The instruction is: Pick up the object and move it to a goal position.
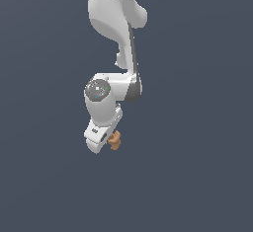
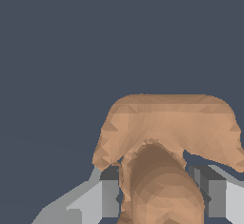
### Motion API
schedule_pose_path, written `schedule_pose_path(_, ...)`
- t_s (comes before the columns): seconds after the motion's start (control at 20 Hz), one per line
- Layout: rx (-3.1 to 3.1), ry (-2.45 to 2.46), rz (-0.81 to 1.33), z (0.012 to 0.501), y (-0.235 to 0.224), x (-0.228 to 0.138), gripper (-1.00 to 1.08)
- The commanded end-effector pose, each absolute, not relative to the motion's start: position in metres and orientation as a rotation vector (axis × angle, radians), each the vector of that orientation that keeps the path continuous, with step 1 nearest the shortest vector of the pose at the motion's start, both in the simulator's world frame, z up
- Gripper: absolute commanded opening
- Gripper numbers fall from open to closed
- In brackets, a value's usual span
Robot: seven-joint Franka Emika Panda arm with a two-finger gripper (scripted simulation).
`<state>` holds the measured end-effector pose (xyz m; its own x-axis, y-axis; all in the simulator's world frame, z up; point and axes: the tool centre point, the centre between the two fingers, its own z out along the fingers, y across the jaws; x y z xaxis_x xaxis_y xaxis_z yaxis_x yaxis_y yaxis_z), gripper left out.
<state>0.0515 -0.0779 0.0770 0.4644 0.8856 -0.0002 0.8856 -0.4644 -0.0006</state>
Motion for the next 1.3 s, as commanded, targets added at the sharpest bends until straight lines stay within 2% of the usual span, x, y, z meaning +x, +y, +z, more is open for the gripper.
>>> schedule_pose_path(0.0, -2.688, -1.626, 0.0, 0.078, -0.072, 0.047, -1.0)
schedule_pose_path(0.45, -2.688, -1.626, 0.001, 0.08, -0.034, 0.011, -1.0)
schedule_pose_path(1.25, -2.688, -1.626, 0.001, 0.089, 0.084, -0.095, -1.0)
